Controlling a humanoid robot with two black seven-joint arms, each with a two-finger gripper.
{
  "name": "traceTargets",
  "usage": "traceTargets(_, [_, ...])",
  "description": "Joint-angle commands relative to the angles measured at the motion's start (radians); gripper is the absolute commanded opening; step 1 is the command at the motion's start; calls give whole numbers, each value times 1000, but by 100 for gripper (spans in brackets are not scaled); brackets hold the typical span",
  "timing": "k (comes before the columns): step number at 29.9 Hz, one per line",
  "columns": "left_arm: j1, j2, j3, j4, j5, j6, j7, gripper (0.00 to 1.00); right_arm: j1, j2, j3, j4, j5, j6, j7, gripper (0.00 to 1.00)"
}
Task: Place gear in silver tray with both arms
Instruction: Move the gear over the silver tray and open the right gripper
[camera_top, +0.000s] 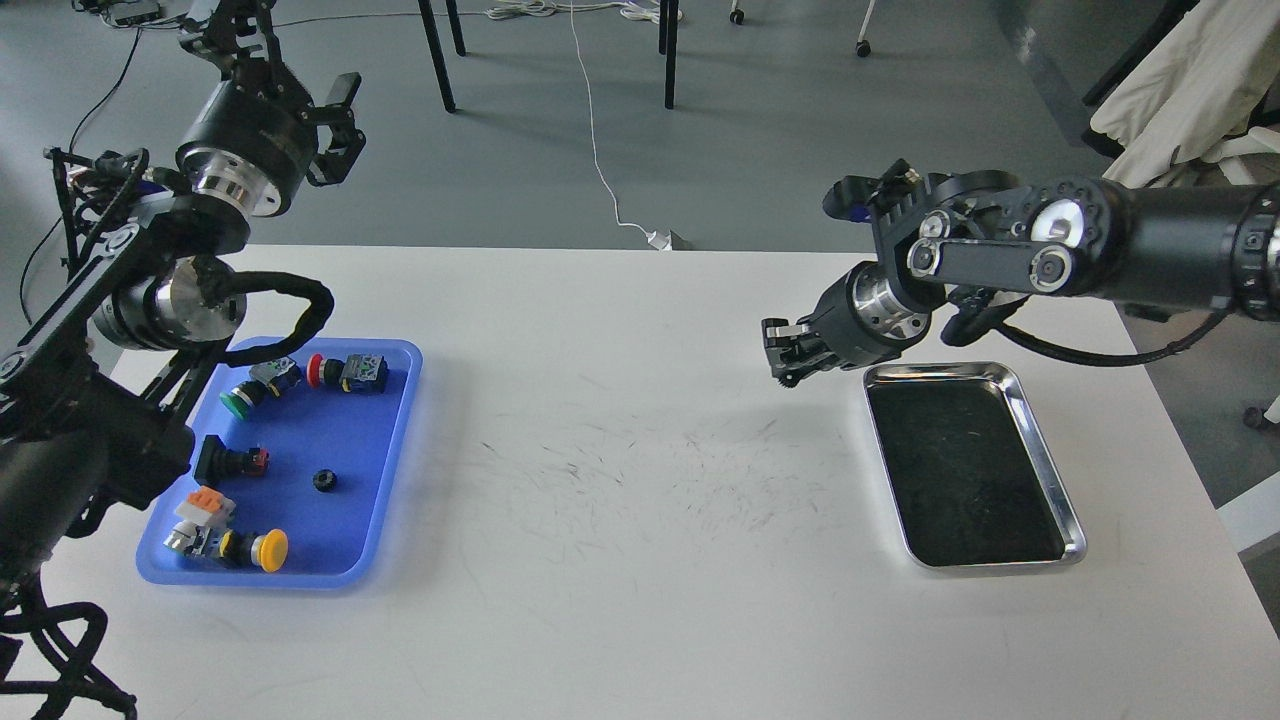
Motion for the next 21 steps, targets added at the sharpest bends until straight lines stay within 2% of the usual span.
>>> traceTargets(1, [0, -6, 0, 0, 0, 2, -1, 98, -43, -172, 8, 4, -82, 0, 2, 2])
traceTargets(6, [0, -9, 2, 0, 0, 2, -1, 98, -164, -249, 81, 2, -121, 0, 3, 2])
traceTargets(21, [0, -9, 3, 0, 0, 14, -1, 98, -312, -123, 113, -105, -129, 0, 3, 2])
